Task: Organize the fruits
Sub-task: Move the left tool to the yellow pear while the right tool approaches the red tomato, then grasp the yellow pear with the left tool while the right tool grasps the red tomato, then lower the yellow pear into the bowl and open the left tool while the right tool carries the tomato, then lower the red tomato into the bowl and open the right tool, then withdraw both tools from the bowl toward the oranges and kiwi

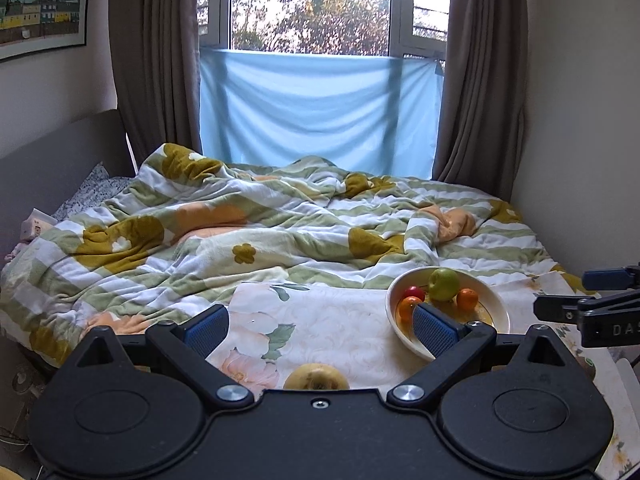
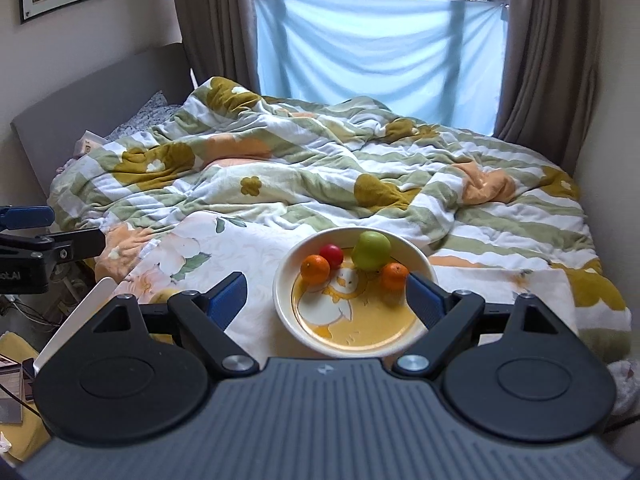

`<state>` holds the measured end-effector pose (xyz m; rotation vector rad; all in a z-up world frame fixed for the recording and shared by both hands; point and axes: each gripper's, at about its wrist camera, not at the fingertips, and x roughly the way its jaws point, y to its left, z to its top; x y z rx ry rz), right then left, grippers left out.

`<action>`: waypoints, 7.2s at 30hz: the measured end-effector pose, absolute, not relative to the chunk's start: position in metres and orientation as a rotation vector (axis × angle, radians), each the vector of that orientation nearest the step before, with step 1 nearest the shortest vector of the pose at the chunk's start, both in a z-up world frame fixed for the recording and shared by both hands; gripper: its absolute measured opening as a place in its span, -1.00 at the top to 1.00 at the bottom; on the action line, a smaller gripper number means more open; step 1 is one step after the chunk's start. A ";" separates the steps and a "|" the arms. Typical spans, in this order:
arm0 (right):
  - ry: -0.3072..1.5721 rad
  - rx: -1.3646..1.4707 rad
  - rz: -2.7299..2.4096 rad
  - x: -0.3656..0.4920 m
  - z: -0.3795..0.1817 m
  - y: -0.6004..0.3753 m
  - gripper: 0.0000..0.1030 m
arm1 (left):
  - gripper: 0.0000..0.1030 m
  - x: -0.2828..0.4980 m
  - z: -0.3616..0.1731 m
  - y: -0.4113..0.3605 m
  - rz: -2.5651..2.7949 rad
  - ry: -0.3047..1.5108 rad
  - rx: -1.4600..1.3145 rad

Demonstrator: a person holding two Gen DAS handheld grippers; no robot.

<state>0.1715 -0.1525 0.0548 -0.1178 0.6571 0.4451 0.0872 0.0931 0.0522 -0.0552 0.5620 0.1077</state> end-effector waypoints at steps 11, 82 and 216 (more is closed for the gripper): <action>0.683 -0.079 0.308 0.114 0.038 -0.152 -0.98 | -0.96 0.067 0.016 0.109 0.012 0.599 -0.019; 0.750 -0.128 0.256 0.126 -0.098 -0.091 0.04 | -0.52 0.114 -0.086 0.117 -0.112 0.757 0.005; 0.634 -0.133 0.417 0.164 0.043 -0.201 -1.00 | -1.00 0.080 0.051 0.015 0.071 0.599 -0.057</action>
